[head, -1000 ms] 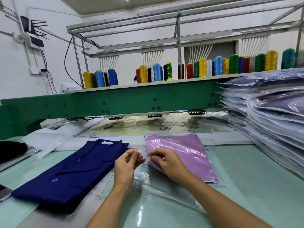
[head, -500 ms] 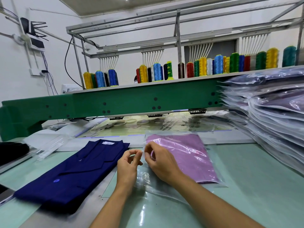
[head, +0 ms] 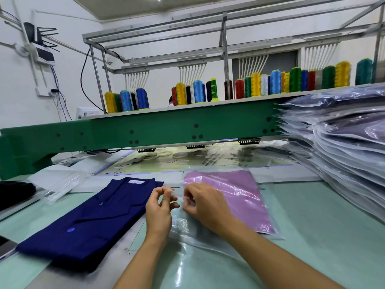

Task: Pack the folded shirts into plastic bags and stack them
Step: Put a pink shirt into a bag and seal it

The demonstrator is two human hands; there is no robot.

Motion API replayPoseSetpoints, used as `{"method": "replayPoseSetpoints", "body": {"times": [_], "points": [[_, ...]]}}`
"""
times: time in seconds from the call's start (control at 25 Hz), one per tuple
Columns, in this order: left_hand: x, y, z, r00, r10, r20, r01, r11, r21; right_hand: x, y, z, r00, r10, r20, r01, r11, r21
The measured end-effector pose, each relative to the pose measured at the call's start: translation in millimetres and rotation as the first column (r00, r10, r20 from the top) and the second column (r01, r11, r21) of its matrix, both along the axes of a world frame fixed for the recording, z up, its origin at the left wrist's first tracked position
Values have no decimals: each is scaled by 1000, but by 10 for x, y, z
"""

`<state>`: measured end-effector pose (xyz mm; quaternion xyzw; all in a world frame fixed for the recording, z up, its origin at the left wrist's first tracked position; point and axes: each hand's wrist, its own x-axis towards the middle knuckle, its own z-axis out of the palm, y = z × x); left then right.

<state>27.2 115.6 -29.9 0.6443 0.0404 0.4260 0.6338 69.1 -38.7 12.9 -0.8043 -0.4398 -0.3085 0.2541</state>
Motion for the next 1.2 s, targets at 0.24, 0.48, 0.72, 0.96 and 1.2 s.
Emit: {"method": "replayPoseSetpoints", "body": {"times": [0.24, 0.48, 0.72, 0.96, 1.2], "points": [[33, 45, -19, 995, 95, 34, -92, 992, -81, 6, -213, -83, 1000, -21, 3, 21, 998, -60], [59, 109, -34, 989, 145, -17, -146, 972, -183, 124, -624, -133, 997, -72, 25, 74, 992, -106], [72, 127, -46, 981, 175, -79, -189, 951, -243, 233, -1214, -186, 982, -167, 94, 179, 973, -149], [73, 90, -32, 978, 176, -114, -200, 948, -247, 377, -1794, -242, 961, -275, 42, 278, 953, -121], [-25, -93, 86, 995, 13, -100, -55, 905, -421, 389, -1757, -271, 954, -281, -100, 287, 957, 44]]}}
